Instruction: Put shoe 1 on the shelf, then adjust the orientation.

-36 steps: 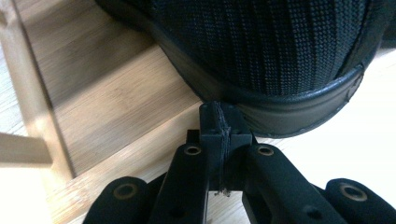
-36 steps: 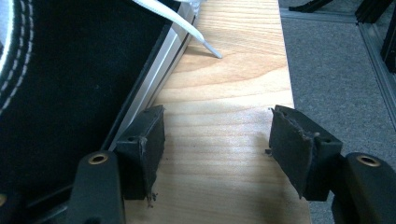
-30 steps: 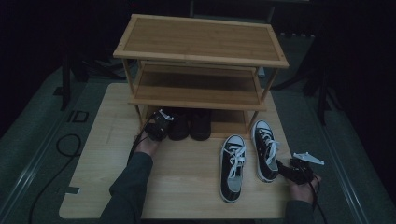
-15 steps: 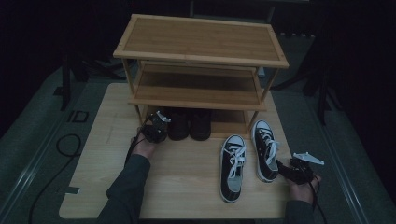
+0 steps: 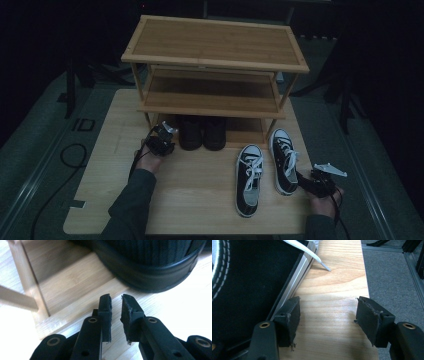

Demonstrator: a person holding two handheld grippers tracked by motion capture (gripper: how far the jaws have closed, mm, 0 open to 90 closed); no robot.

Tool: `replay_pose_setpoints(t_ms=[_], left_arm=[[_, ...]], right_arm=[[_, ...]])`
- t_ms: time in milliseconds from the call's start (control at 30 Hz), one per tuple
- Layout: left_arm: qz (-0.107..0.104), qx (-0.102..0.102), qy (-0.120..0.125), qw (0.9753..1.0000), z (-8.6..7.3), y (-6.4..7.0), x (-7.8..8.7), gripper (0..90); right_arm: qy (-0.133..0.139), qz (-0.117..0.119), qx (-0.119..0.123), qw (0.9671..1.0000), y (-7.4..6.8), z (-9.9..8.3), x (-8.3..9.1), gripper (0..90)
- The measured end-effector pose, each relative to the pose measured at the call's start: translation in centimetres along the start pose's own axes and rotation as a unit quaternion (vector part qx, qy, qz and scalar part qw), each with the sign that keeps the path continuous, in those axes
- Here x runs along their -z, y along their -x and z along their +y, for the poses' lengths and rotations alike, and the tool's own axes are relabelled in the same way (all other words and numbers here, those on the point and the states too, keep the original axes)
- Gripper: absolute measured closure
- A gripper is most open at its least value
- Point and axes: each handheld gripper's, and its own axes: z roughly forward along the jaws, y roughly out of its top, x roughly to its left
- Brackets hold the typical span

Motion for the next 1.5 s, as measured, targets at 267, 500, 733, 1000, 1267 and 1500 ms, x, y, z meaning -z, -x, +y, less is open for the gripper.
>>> replay_pose_setpoints(t_ms=[267, 500, 733, 1000, 1267, 1500], left_arm=[[0.007, 0.013, 0.000, 0.9999, -0.6, -1.0, 0.1, 77.9], [0.008, 0.015, 0.004, 0.9998, -1.6, -1.1, 0.5, 77.2], [0.008, 0.024, 0.011, 0.9996, -2.5, -1.2, 0.7, 76.7], [0.007, 0.026, 0.008, 0.9996, -3.3, -1.1, 0.5, 76.5], [0.007, 0.035, 0.014, 0.9993, -3.8, -1.1, 0.2, 74.4], [0.012, 0.037, 0.008, 0.9992, -4.1, -1.3, 0.0, 73.7]], right_arm=[[0.000, 0.000, 0.000, 1.0000, 0.0, 0.0, 0.0, 35.4], [0.000, 0.000, 0.000, 1.0000, 0.0, 0.0, 0.0, 35.4], [0.000, 0.000, 0.000, 1.0000, 0.0, 0.0, 0.0, 35.5], [-0.001, 0.000, 0.001, 1.0000, 0.0, 0.0, 0.0, 35.6], [-0.010, 0.000, 0.000, 1.0000, 0.0, 0.2, 0.0, 35.0], [-0.020, -0.002, 0.001, 0.9998, -0.1, 0.3, 0.2, 37.2]])
